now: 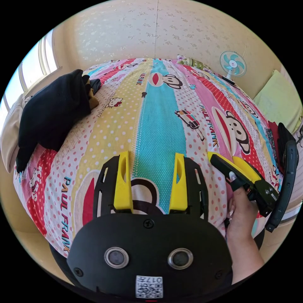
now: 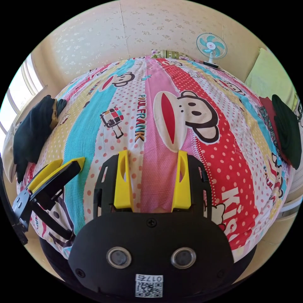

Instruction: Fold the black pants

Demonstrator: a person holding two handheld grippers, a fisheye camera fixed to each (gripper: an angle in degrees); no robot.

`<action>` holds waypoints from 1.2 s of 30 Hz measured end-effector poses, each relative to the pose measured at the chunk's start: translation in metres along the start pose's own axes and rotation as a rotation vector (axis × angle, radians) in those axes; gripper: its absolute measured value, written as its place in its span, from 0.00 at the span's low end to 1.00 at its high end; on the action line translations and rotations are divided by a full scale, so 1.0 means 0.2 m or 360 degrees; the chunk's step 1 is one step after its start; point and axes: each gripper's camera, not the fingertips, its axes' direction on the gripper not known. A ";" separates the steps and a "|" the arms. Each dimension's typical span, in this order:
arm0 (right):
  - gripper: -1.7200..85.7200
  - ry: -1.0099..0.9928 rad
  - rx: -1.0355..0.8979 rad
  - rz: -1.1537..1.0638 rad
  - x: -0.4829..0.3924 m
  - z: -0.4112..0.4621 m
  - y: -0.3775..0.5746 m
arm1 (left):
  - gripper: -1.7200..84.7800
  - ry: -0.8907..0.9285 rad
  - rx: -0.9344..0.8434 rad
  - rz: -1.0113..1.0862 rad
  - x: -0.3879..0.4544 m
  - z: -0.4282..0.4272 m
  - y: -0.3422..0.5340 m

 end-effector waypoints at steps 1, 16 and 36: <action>0.25 0.0000 0.0000 0.0000 0.00 0.00 0.00 | 0.24 0.0000 0.0000 0.0000 0.00 0.00 0.00; 0.25 0.0008 0.0003 -0.0002 -0.02 0.00 -0.03 | 0.24 -0.0002 0.0000 -0.0002 0.03 -0.01 0.00; 0.25 0.0016 0.0006 -0.0003 -0.04 0.07 -0.05 | 0.24 -0.0003 -0.0001 -0.0005 0.07 -0.03 -0.01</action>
